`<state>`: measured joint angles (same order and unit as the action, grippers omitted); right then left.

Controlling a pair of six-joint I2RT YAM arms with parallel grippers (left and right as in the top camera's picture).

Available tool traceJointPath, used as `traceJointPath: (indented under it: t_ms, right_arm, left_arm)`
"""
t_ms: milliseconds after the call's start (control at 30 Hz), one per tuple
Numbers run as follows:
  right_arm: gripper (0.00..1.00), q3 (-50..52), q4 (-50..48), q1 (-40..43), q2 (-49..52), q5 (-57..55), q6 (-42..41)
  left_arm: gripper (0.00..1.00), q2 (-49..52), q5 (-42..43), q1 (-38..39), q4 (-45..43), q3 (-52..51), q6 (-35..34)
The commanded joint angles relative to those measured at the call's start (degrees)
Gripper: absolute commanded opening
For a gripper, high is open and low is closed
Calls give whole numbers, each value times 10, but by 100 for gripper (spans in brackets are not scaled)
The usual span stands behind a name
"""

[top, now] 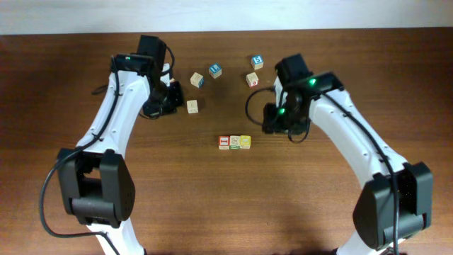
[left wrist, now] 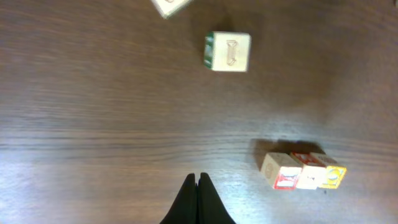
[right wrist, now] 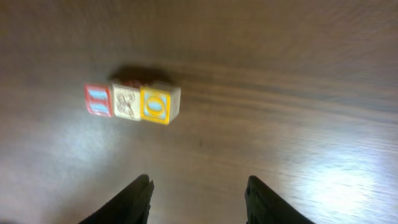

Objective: Rotate 3 blocks

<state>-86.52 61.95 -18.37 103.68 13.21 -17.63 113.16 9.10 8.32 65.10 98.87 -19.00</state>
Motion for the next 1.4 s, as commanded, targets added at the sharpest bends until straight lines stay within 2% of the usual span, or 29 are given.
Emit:
traceJointPath:
  t_ms: [0, 133, 267, 500, 767, 933, 1300, 1367]
  right_arm:
    - [50, 104, -105, 8, -1, 73, 26]
    - [49, 180, -207, 12, -1, 82, -2]
    - [44, 237, -296, 12, -1, 82, -42]
    - [30, 258, -342, 11, 25, 46, -78]
    - [21, 258, -363, 3, 27, 67, -79]
    - [20, 258, -378, -26, 28, 69, -80]
    - [21, 258, -378, -31, 28, 75, -77]
    - [21, 258, -378, -31, 29, 71, -78]
  left_arm:
    - [0, 4, 49, 15, -38, -57, 24]
    - [0, 4, 50, 26, -109, -112, 17]
    - [0, 4, 51, 41, -180, -167, -10]
    - [0, 4, 51, 77, -286, -239, -57]
    - [0, 4, 51, 115, -312, -240, -58]
    - [0, 4, 51, 127, -312, -240, -58]
    - [0, 4, 55, 125, -303, -240, -59]
    - [0, 4, 107, 128, -288, -241, -73]
